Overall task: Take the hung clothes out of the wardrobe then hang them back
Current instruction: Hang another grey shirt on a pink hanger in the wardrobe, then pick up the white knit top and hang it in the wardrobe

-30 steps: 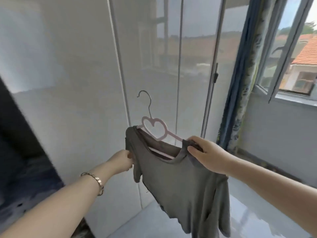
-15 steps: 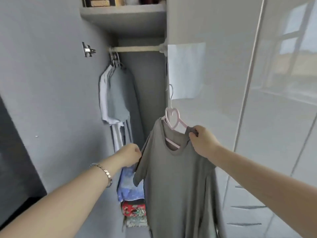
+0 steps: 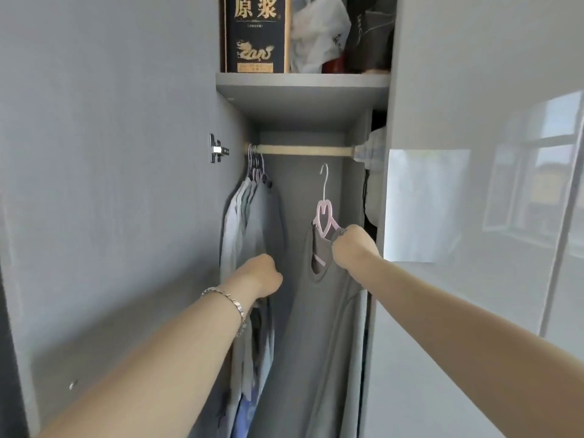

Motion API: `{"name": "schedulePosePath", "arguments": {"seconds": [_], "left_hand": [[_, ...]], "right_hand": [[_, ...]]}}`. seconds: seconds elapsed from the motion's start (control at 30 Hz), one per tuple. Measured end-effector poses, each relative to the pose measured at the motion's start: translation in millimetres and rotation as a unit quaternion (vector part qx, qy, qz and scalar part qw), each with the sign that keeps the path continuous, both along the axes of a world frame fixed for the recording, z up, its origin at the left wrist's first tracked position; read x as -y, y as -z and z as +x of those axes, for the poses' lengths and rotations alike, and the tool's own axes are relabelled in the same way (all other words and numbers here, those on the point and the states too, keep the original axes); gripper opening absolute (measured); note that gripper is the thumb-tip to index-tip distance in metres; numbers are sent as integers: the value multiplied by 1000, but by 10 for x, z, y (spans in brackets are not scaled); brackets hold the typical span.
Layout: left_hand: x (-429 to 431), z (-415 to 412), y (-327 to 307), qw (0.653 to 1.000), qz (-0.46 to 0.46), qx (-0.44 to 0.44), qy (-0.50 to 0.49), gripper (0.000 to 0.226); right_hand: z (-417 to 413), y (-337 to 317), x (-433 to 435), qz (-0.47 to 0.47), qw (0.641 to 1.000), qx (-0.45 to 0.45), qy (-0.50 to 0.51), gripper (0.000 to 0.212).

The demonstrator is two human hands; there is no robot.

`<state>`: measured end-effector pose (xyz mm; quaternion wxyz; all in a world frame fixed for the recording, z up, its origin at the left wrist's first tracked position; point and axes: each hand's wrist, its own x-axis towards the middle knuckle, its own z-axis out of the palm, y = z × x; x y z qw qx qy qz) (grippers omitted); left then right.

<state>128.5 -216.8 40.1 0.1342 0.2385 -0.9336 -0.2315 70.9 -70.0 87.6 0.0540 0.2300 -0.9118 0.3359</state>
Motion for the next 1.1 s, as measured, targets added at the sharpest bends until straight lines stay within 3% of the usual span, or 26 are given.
{"name": "schedulePosePath", "arguments": {"seconds": [0.03, 0.1, 0.17, 0.47, 0.53, 0.67, 0.87, 0.97, 1.1], "left_hand": [[83, -128, -40, 1000, -18, 1, -1, 22], [250, -411, -115, 999, -44, 0, 1, 21], [409, -661, -187, 998, -56, -8, 7, 22], [1158, -1529, -608, 994, -75, -68, -47, 19], [1292, -1626, -682, 986, -119, -86, -76, 15], [1535, -1723, -709, 974, -155, -121, -114, 12], [1677, -1793, -656, 971, -162, -117, -134, 12], [1665, -1803, -679, 967, -182, -111, -137, 14], [1535, -1796, -673, 966, -204, -96, -123, 15]], "right_hand": [[-119, -56, 88, -80, 997, 0, 14, 31], [-360, -153, 310, -107, 993, -17, 38, 27], [-645, -265, 555, -88, 996, -17, 20, 20], [-1953, -895, 1762, -132, 988, -50, -61, 32], [-2214, -933, 2053, -144, 986, -40, -74, 32], [-2554, -825, 2564, -149, 984, -6, -93, 34], [-2586, -411, 3077, -79, 985, -13, -156, 43], [-2550, -383, 3036, -70, 972, 6, -224, 47], [-2545, -256, 2682, -111, 966, 51, -227, 50]]}}
